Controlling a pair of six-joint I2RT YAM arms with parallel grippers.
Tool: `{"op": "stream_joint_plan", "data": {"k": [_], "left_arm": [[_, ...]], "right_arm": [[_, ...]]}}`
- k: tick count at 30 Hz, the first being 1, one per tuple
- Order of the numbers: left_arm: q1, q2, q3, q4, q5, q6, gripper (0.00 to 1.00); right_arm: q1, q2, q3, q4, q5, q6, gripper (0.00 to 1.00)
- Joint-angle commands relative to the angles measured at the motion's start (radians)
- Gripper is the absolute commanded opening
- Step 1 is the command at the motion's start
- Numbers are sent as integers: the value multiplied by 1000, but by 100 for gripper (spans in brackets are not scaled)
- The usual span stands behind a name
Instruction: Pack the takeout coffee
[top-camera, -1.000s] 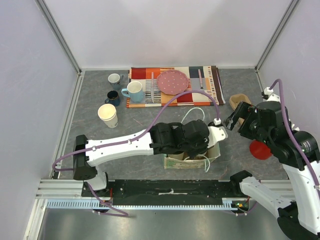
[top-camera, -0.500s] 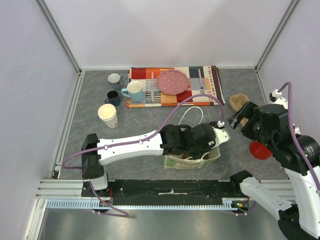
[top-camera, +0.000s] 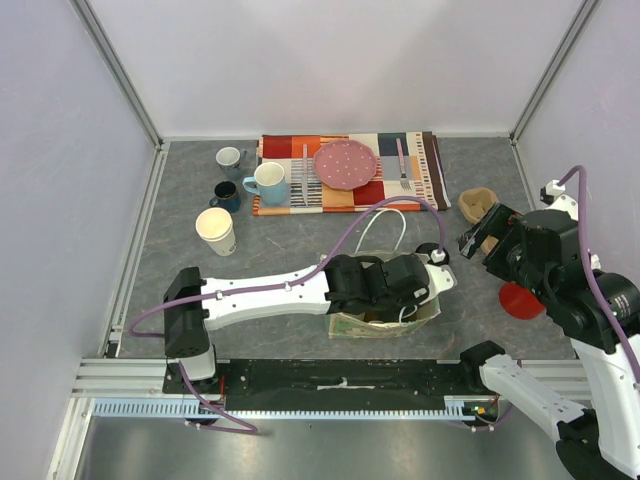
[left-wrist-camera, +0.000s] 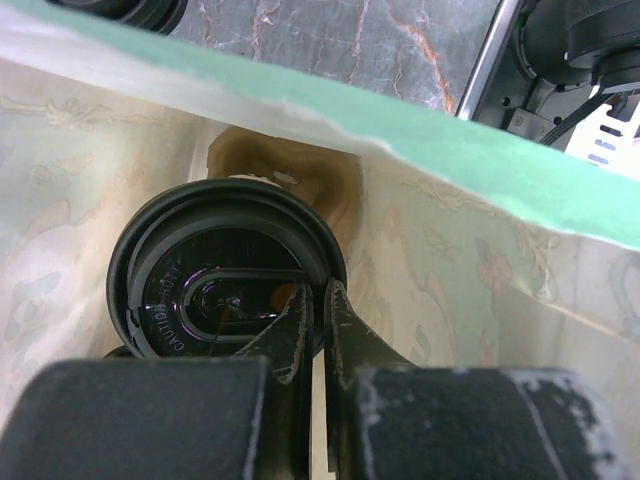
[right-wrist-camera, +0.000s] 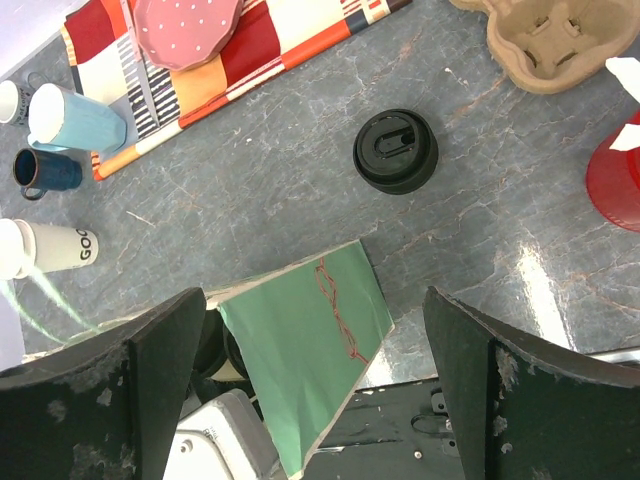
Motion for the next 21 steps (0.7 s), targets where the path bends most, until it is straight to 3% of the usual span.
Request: {"op": "stream_joint_plan", "data": {"k": [1,5,8,9,15,21], "left_arm": [[0,-10,-21,3,50,-57,2],[3,4,-17,4,53,-34,2],[7,24,2,-14,55,-31,13],[9,25,2,-17,55,-31,21],[16,7,3,-19,53,-12,35],[15,-35,31,-46,56,-3,39]], "right_arm": [[-2,2,22,20,4,-3,98],[-2,8,19,22,-4,-6,98],[-2,17,28,23,-9,-11,98],[-2,20,31,23,-7,-14,98],[-2,22,36,25,-10,-15,98],[-2,37,42,31,-22,-21,98]]}}
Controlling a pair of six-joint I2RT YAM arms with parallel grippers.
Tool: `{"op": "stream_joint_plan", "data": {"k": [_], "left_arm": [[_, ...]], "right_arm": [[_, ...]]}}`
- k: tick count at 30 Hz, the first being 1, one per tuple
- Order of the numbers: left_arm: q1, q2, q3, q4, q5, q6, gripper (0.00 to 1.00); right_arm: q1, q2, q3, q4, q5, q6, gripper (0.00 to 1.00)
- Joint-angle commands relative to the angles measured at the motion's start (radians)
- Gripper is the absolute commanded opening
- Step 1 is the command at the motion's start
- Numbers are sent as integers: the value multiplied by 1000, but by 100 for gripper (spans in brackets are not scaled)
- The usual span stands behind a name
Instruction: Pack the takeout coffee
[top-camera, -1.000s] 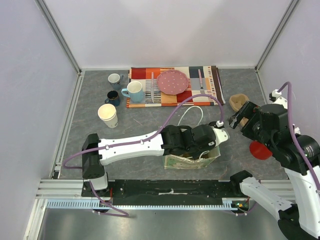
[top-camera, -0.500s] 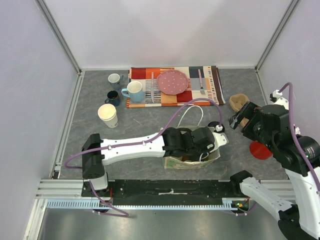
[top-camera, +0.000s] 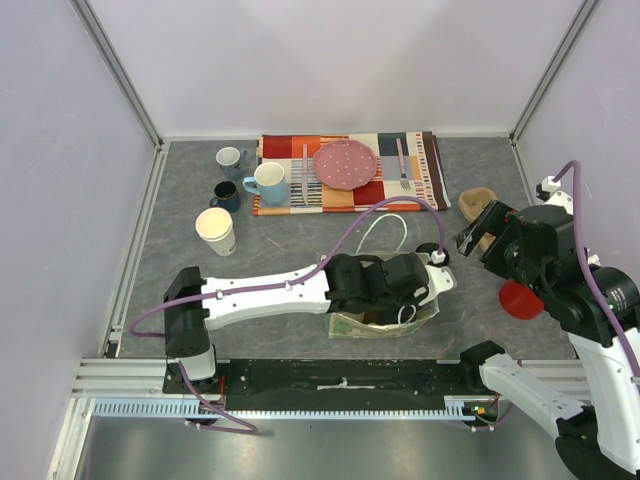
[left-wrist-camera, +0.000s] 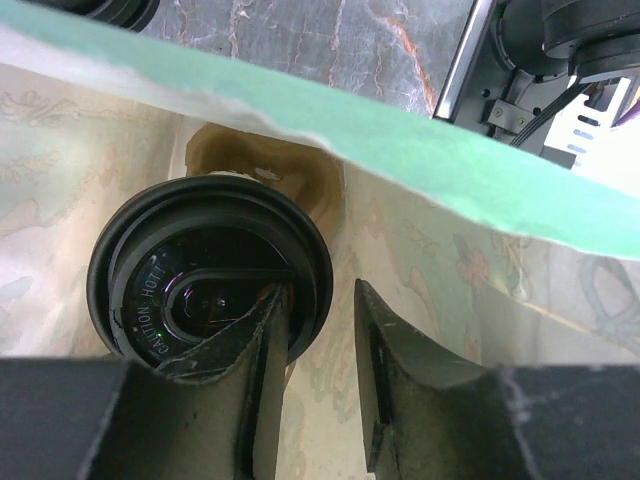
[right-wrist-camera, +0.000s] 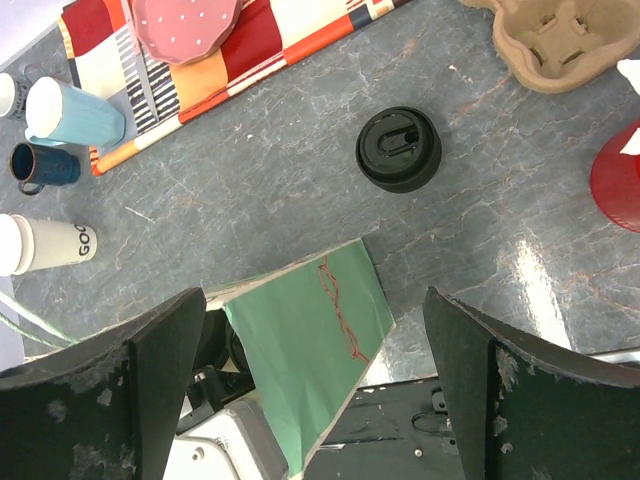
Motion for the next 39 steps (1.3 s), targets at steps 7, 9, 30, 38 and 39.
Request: {"op": "stream_joint_plan", "data": {"k": [7,9,30,38,39], "left_arm": [[8,-68,127,-105,18,14,50],[8,-71,136,-116,21,17,50],[22,-112,198,-125,9,60,49],[26,-94,70,-18,-138,55,41],[26,-92,63,-9,-138,57,41]], "right_arm": [[-2,30,42,47,-28,-20,98],[-2,35,44,54,-31,-20,98],[-3,88,61,93,-74,-57,98],[-2,93,50,94,-94,-66,98],[-2,96,51,96,-97,-66,98]]}}
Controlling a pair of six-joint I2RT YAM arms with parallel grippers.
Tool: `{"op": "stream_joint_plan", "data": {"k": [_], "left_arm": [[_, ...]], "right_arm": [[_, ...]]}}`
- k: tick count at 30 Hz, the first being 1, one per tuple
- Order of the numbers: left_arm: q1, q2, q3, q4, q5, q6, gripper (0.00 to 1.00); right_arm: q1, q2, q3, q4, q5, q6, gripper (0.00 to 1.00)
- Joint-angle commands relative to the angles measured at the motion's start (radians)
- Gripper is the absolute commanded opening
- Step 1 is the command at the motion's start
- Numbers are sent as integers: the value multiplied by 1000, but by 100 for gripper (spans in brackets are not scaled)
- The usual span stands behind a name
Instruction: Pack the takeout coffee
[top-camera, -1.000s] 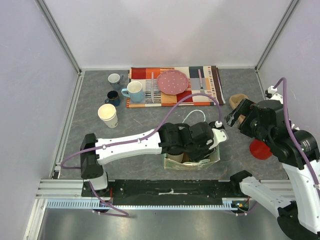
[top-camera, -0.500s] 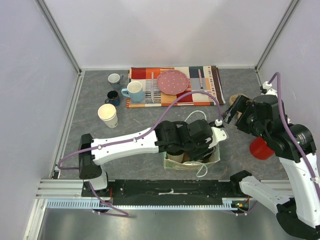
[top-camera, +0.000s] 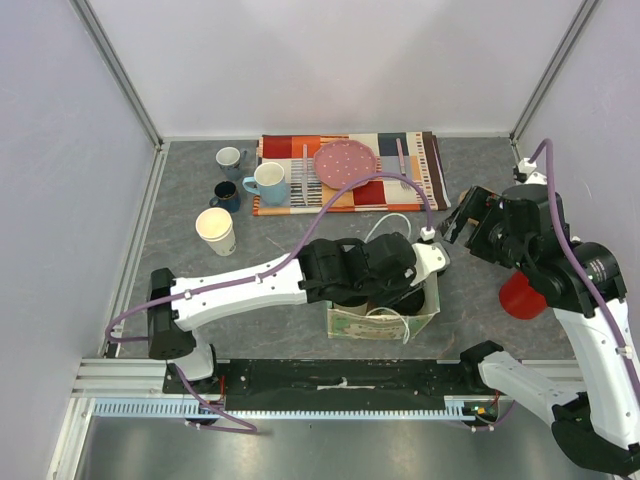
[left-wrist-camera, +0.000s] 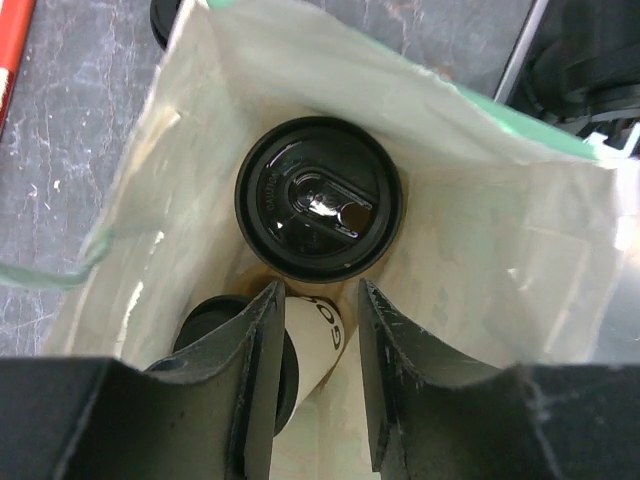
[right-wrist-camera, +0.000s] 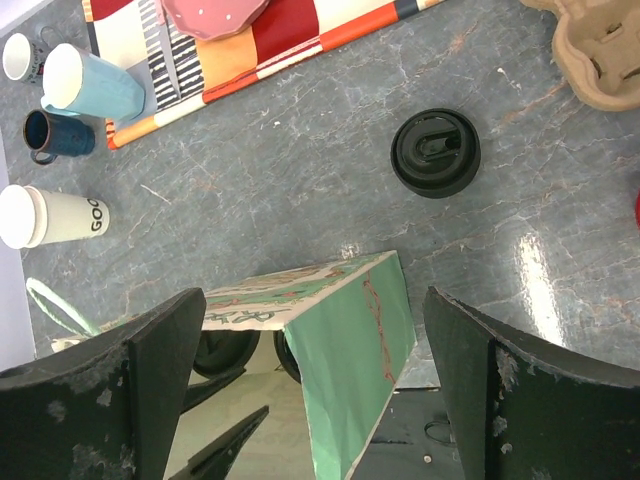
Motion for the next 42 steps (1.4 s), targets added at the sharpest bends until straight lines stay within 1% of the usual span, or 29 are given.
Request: {"op": "stream_joint_plan", "data": {"k": [1,4,7,10,14,17,21,24,30,32,34,37,40,41,42], "left_arm": [[4,2,-46,85,-65,21,41],[5,-2,-106,147,-56,23,40],[5,7,-126,180,-74,23,40],[5,19,-147,184,-139,26,37],[7,17,-190,185,-231,37,36],[7,2,-212,180,-254,37,35],[7,-10,-212,168,-258,37,35],[7,-12,-183,150,-263,37,34],[5,-52,-117,116,-148,25,37],[5,-68,-97,98,-121,12,37],[7,-82,-66,87,-96,9,39],[10,-108,-45,73,-67,14,43],[20,-125,-32,61,-38,15,45],[25,-130,-28,58,-30,17,46],[30,-133,-14,47,-22,17,47]], "right_arm": [[-1,7,25,29,-18,-19,98],[-1,15,30,30,-27,-26,98],[-1,17,38,29,-35,-28,98],[-1,12,42,27,-38,-26,98],[-1,4,42,27,-41,-23,98],[-1,6,41,29,-43,-23,98],[-1,7,39,35,-44,-22,98],[-1,4,38,38,-43,-17,98],[-1,3,44,43,-32,-11,98],[-1,12,56,32,-12,-5,98],[-1,29,88,0,61,9,98],[-1,90,140,-63,126,7,98],[-1,176,206,-143,231,-8,97],[-1,228,226,-202,291,-15,95],[-3,253,246,-224,325,-22,93]]}}
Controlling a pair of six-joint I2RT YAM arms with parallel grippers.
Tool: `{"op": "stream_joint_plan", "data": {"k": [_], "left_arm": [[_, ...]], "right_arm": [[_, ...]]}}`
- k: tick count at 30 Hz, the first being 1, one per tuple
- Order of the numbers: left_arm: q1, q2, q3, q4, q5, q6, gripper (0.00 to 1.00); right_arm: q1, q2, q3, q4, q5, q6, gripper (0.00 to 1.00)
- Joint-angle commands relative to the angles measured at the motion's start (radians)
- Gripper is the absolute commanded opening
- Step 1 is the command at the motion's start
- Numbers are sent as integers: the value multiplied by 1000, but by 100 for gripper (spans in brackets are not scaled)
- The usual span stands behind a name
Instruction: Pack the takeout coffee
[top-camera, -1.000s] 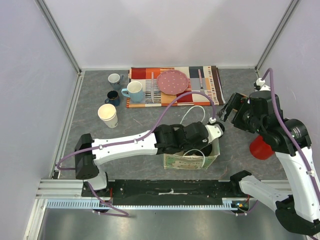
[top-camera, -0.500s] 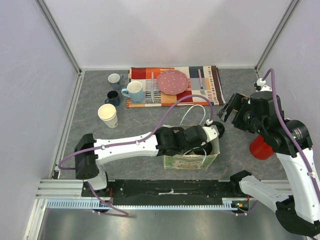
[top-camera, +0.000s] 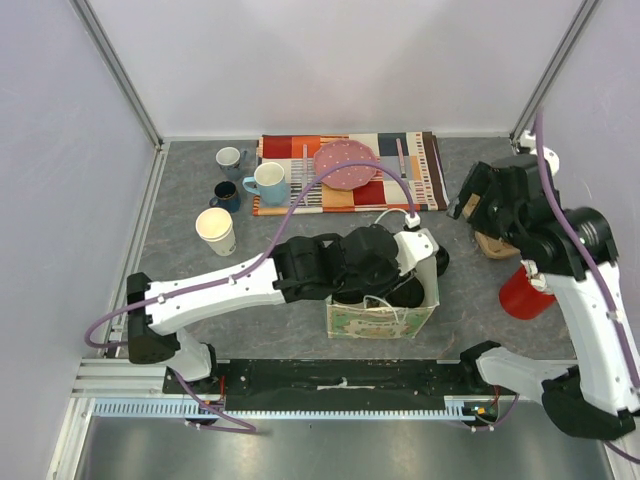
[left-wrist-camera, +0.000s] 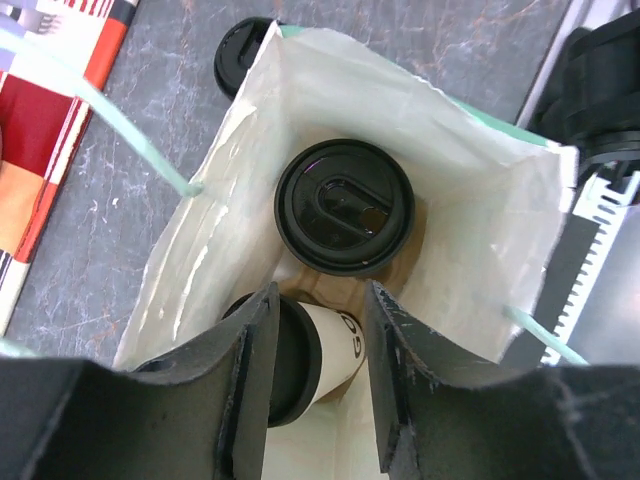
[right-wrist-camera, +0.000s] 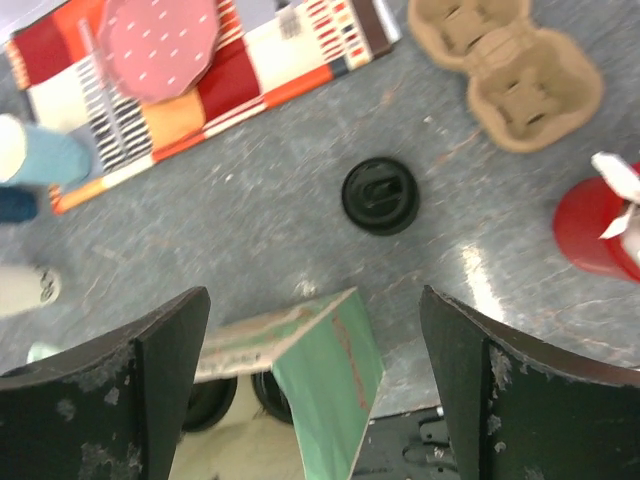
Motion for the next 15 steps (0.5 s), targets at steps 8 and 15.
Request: {"op": "stream_joint_plan", "data": {"k": [8,15], "left_arm": [[94,-109,158,-78,193,-21,61],[197,-195,163,-103,285,-41,67]], "right_arm": [[-249,194,65,-150,269,-262,67],[-501,220,-32,-85,237,-430,65]]}}
